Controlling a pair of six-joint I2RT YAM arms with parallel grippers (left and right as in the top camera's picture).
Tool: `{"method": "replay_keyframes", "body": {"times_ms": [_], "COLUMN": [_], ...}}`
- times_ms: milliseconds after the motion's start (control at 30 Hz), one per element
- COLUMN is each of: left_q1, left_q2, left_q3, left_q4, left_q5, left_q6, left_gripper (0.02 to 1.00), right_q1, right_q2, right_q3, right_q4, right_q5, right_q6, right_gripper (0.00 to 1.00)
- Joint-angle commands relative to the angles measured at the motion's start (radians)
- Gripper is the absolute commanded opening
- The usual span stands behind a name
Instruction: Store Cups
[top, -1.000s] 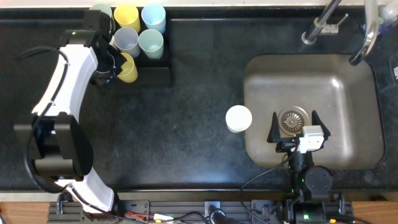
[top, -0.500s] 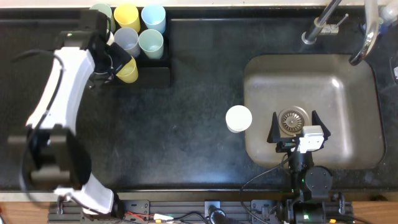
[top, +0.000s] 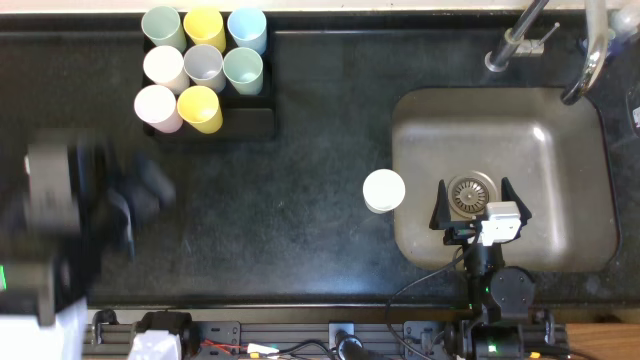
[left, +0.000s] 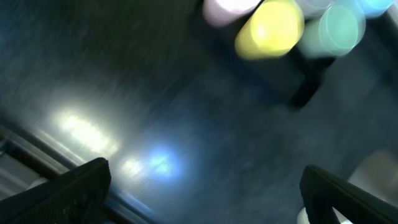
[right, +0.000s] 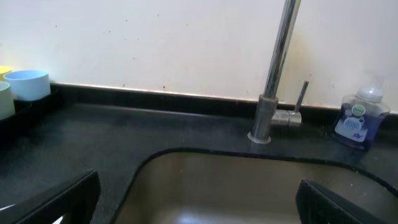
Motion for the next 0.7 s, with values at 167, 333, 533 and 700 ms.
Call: {"method": "replay_keyframes", "body": {"times_ms": [167, 333, 533, 700], "left_q1": [-0.002, -0.001, -0.001, -0.001], "left_q2": [-0.484, -0.661, -0.822, -0.938], "left_q3": [-0.702, -1.057, -1.240, -1.300], "left_q4": [0.924, 1.651, 1.699, 1.474], "left_q5": [0.093, 0.114, 0.092, 0.070], "left_q6": [0.675, 0.826, 0.843, 0.844], "left_gripper": [0.998, 1.000, 0.998, 0.998], "right_q1": [0.000, 0.000, 0.000, 0.000], "right_q2": [-0.007, -0.007, -0.007, -0.007], "right_q3": [-0.013, -0.013, -0.013, -0.013], "right_q4": [0.005, 0.005, 0.005, 0.005], "right_q5": [-0.006, -0.006, -0.006, -0.006], "right_q6": [-0.003, -0.003, -0.003, -0.003], "right_gripper": [0.998, 0.996, 0.998, 0.998]}}
